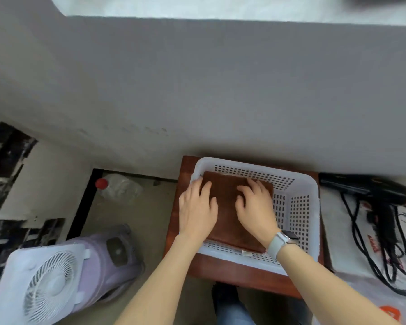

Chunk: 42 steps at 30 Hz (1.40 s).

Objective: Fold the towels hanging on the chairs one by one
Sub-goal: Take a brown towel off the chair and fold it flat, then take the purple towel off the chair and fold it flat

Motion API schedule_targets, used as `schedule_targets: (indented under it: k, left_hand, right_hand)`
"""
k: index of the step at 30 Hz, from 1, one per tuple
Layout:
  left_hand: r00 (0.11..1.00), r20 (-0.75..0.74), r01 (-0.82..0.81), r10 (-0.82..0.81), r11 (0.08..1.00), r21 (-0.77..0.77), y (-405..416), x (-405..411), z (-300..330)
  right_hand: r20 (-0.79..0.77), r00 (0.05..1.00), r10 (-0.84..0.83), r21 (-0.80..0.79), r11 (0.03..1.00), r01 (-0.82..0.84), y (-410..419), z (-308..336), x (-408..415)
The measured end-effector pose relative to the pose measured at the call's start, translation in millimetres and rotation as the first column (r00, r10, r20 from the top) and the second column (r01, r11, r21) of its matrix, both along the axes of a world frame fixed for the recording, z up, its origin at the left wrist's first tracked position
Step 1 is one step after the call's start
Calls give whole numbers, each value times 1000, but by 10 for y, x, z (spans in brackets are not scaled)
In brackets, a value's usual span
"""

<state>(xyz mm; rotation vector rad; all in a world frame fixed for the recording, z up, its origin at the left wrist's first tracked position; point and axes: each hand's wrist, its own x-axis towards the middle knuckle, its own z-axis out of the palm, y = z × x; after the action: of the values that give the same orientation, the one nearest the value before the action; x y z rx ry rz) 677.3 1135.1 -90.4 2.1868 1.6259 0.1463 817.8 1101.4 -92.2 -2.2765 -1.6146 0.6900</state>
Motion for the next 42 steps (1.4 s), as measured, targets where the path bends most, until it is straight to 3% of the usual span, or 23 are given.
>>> schedule_targets:
  k: [5, 10, 16, 20, 27, 31, 34, 37, 42]
  left_hand:
    - [962, 40, -273, 271, 962, 30, -327, -909, 552]
    - [828, 117, -556, 549, 831, 33, -1199, -2198, 1040]
    - [523, 206, -848, 827, 530, 24, -3234, -3571, 1420]
    - [337, 210, -941, 918, 335, 48, -4767, -4257, 1544]
    - [-117, 285, -986, 951, -146, 82, -6949, -4979, 1756]
    - [-304, 304, -935, 903, -344, 86, -7754, -5254, 1744]
    - [-385, 311, -906, 869, -420, 53, -8131, -5579, 1721]
    - [-410, 312, -894, 857, -446, 51, -8392, -6090, 1714]
    - [-388, 338, -897, 857, -436, 76, -8712, -7261, 1836]
  right_hand:
    - [-108, 952, 287, 64, 957, -282, -11, 577, -701]
    - [-93, 797, 597, 131, 801, -584, -407, 1033, -1890]
    - [-93, 504, 859, 121, 512, -850, -1767, 1485, -3497]
    - [-116, 221, 968, 111, 233, -966, -2908, 1648, -4494]
    - [-145, -160, 976, 130, -142, -981, -4709, 1843, -5877]
    - [-126, -338, 933, 119, -324, -938, -5417, 1837, -6533]
    - [-142, -400, 905, 90, -391, -916, -5815, 1814, -7012]
    - [-156, -417, 896, 122, -401, -908, -6108, 1776, -7594]
    - [-147, -305, 941, 191, -275, -942, -6394, 1701, -8894]
